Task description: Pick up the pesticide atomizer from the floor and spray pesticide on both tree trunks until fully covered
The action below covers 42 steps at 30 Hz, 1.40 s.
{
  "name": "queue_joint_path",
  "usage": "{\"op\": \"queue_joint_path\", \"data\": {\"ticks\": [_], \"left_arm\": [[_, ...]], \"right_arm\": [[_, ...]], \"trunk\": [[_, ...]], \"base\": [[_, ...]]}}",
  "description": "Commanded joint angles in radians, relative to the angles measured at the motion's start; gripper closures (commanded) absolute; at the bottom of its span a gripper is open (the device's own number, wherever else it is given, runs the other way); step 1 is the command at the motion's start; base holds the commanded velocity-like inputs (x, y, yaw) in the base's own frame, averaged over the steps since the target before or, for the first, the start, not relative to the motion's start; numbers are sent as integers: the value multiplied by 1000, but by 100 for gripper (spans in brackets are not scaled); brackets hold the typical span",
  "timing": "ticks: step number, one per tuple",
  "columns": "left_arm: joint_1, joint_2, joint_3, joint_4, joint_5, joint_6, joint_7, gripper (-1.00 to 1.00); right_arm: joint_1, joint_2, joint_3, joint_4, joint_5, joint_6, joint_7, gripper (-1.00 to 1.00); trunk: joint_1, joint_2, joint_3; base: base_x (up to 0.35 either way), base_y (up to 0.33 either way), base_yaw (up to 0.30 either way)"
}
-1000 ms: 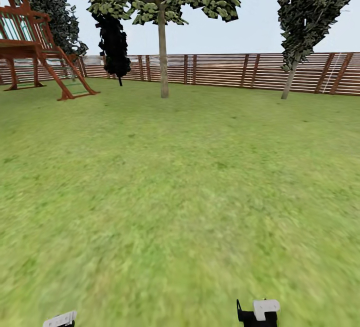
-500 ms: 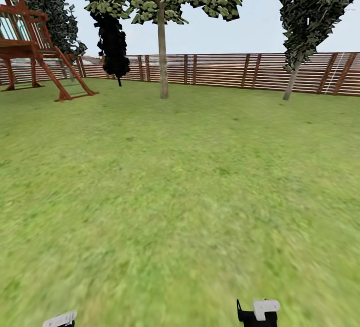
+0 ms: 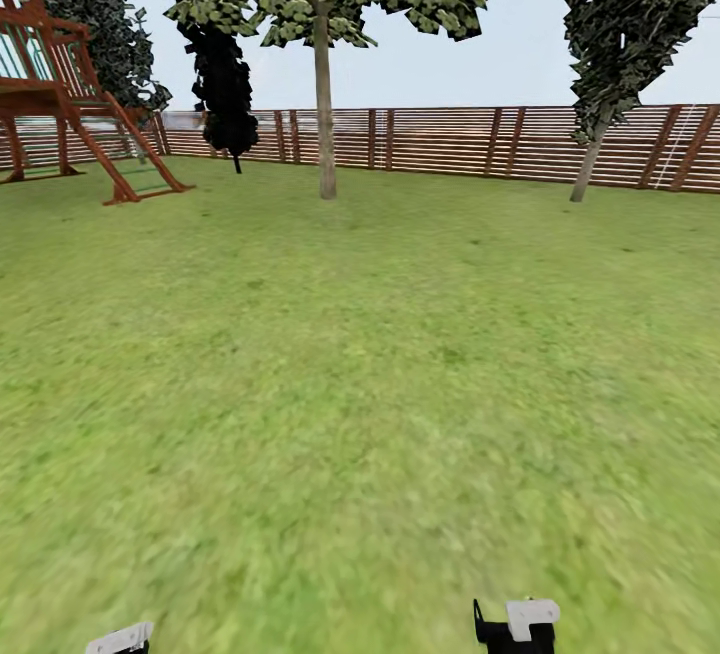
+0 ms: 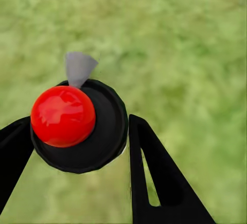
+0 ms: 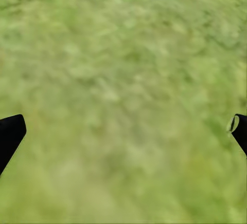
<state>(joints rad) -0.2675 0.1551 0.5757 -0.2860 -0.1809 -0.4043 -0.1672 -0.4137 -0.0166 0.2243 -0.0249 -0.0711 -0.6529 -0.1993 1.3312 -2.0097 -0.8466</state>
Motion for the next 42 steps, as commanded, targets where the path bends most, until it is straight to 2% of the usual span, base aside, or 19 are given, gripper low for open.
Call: {"op": "queue_joint_path", "data": {"ticks": [1, 42], "left_arm": [[-1, -1, 9, 1, -9, -4, -5, 100], [-1, -2, 8, 2, -9, -4, -5, 100]], "right_arm": [[0, 1, 9, 0, -7, -2, -3, -100], [0, 1, 9, 0, -7, -2, -3, -100]], "trunk": [[0, 0, -1], [0, 0, -1]], "base": [[339, 0, 0], [338, 0, 0]]}}
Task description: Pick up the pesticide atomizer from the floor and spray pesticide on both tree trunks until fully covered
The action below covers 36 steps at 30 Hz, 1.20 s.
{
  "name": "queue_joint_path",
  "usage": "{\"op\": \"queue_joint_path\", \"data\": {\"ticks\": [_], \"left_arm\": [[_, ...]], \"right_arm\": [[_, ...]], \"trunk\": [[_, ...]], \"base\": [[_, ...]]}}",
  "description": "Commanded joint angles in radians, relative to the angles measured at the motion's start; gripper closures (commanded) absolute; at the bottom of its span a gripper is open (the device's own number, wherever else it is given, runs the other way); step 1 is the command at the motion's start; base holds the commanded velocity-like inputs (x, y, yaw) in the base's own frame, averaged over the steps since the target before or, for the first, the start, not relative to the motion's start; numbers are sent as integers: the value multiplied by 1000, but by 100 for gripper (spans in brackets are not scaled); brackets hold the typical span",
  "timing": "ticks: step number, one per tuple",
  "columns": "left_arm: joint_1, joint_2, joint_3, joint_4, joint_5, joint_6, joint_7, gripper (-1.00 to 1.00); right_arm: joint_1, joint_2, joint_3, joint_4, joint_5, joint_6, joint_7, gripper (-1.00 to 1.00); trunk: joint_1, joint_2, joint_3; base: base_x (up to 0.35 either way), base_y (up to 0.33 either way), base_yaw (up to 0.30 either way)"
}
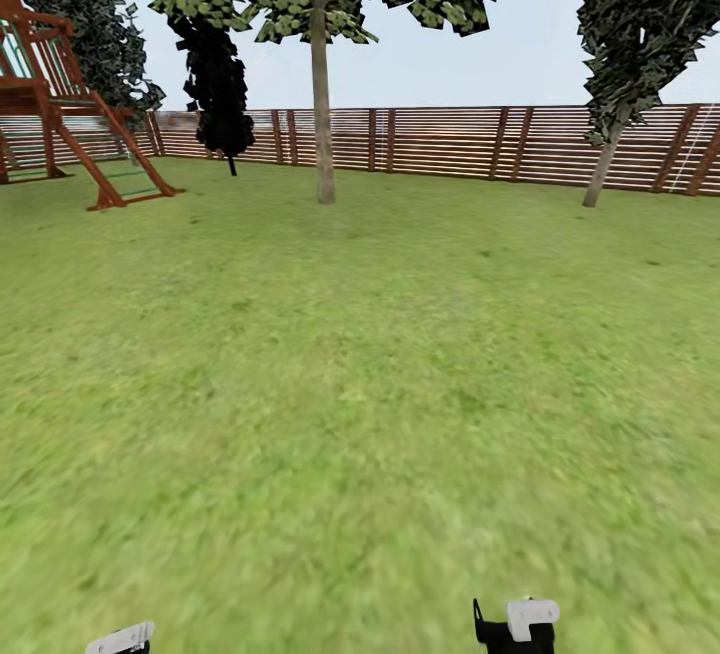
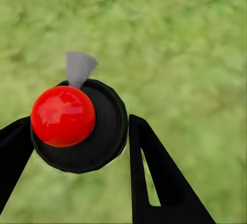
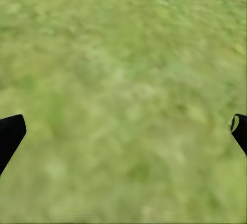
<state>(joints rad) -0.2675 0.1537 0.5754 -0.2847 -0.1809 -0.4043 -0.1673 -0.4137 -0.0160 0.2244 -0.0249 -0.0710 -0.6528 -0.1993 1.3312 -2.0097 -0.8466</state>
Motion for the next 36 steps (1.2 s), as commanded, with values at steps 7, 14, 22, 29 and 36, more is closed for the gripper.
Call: {"op": "queue_joint_path", "data": {"ticks": [7, 14, 22, 29, 36], "left_arm": [[-1, 0, 9, 1, -9, -4, -5, 100], [-1, 0, 9, 0, -9, -4, -5, 100], [-1, 0, 9, -1, -9, -4, -5, 100], [-1, 0, 9, -1, -9, -4, -5, 100], [-1, 0, 9, -1, -9, -4, -5, 100]], "right_arm": [[0, 0, 9, 0, -7, -2, -3, -100], [0, 0, 9, 0, -8, -2, -3, -100], [0, 0, 9, 0, -7, -2, -3, -100], [0, 0, 9, 0, -7, -2, -3, -100], [0, 0, 9, 0, -7, -2, -3, -100]], "trunk": [[0, 0, -1], [0, 0, -1], [0, 0, -1], [0, 0, -1], [0, 0, -1]], "base": [[338, 0, 0], [338, 0, 0], [339, 0, 0], [339, 0, 0], [339, 0, 0]]}}
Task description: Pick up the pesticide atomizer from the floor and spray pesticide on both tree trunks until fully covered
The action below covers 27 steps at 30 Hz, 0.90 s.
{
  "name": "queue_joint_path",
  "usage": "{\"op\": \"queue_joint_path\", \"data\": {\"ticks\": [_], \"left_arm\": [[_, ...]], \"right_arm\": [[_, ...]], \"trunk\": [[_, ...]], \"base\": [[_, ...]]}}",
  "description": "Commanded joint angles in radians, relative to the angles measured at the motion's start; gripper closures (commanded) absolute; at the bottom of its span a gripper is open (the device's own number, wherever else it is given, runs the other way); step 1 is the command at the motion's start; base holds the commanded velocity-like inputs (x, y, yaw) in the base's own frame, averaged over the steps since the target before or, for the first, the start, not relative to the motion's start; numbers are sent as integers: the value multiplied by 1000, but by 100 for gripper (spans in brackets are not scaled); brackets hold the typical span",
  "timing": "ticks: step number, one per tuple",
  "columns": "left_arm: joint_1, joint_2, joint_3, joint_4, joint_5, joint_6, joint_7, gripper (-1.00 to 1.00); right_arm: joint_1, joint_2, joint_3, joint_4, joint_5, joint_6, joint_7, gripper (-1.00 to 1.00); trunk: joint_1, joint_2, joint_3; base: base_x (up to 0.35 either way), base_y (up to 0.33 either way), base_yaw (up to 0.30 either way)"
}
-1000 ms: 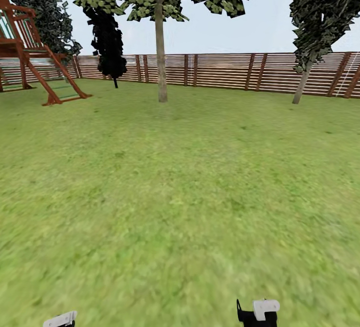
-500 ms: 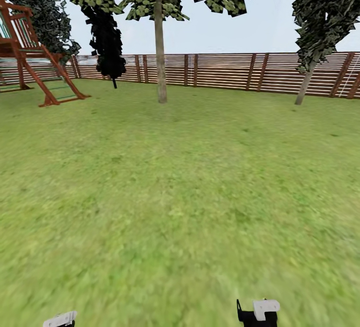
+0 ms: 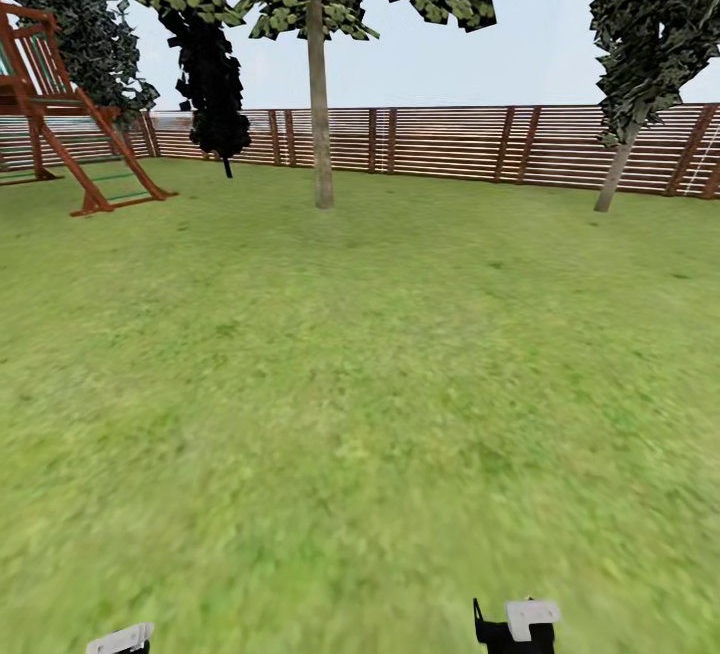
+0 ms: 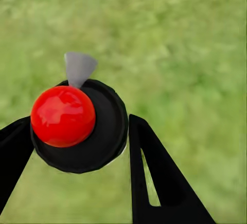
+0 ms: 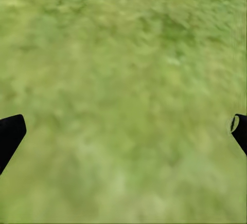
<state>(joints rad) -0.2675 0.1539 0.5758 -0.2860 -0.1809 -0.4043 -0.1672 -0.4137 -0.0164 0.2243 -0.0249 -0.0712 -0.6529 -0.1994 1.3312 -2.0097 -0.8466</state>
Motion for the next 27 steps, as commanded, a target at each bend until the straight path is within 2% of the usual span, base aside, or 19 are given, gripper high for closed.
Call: {"op": "queue_joint_path", "data": {"ticks": [1, 27], "left_arm": [[-1, 0, 9, 1, -9, -4, -5, 100], [-1, 0, 9, 1, -9, -4, -5, 100]], "right_arm": [[0, 0, 9, 0, -7, -2, -3, -100], [0, 0, 9, 0, -7, -2, -3, -100]], "trunk": [[0, 0, -1], [0, 0, -1]], "base": [[339, 0, 0], [338, 71, 0]]}}
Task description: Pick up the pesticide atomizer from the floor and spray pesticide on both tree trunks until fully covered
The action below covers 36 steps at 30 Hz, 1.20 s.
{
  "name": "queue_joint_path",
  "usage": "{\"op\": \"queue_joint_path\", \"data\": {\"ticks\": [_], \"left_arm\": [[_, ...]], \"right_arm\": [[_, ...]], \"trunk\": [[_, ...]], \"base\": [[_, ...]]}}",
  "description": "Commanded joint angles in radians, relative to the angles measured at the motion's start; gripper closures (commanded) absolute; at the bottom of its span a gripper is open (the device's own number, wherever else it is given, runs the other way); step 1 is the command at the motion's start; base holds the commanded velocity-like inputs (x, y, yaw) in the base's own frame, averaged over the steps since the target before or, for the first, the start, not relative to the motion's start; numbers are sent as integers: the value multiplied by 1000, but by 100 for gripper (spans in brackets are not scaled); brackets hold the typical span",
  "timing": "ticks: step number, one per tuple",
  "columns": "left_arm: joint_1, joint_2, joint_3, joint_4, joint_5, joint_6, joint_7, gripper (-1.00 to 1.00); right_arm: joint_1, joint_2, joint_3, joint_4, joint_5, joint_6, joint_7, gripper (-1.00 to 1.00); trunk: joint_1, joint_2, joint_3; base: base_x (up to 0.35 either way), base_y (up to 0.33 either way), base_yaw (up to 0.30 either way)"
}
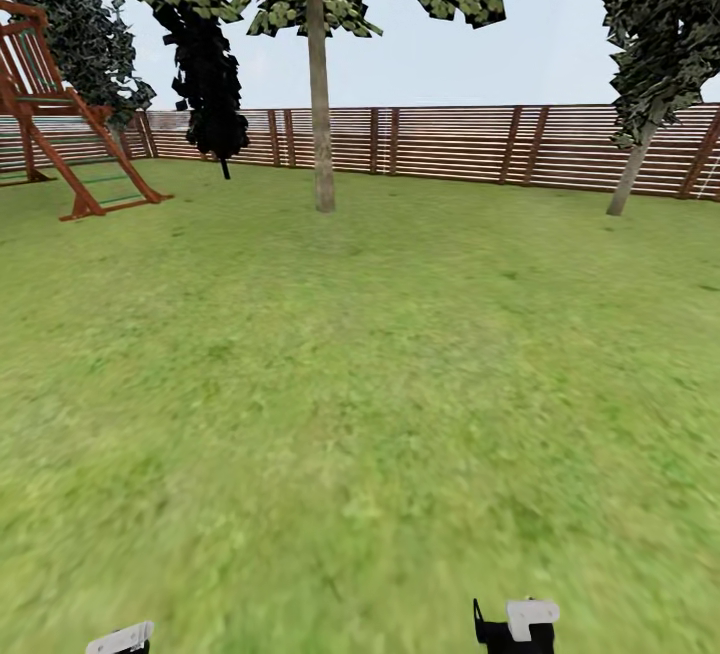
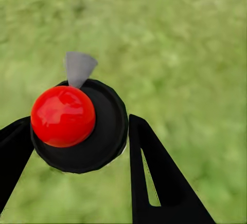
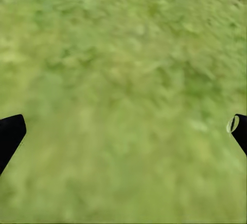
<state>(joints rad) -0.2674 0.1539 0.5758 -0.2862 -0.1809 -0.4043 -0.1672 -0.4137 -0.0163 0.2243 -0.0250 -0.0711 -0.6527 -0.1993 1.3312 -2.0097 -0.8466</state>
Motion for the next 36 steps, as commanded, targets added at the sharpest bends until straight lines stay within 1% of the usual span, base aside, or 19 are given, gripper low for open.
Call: {"op": "queue_joint_path", "data": {"ticks": [1, 36], "left_arm": [[-1, 0, 9, 1, -9, -4, -5, 100], [-1, 0, 9, 1, -9, -4, -5, 100]], "right_arm": [[-1, 0, 9, 0, -7, -2, -3, -100], [-1, 0, 9, 0, -7, -2, -3, -100]], "trunk": [[0, 0, -1], [0, 0, -1]], "base": [[339, 77, 0], [339, 77, 0]]}}
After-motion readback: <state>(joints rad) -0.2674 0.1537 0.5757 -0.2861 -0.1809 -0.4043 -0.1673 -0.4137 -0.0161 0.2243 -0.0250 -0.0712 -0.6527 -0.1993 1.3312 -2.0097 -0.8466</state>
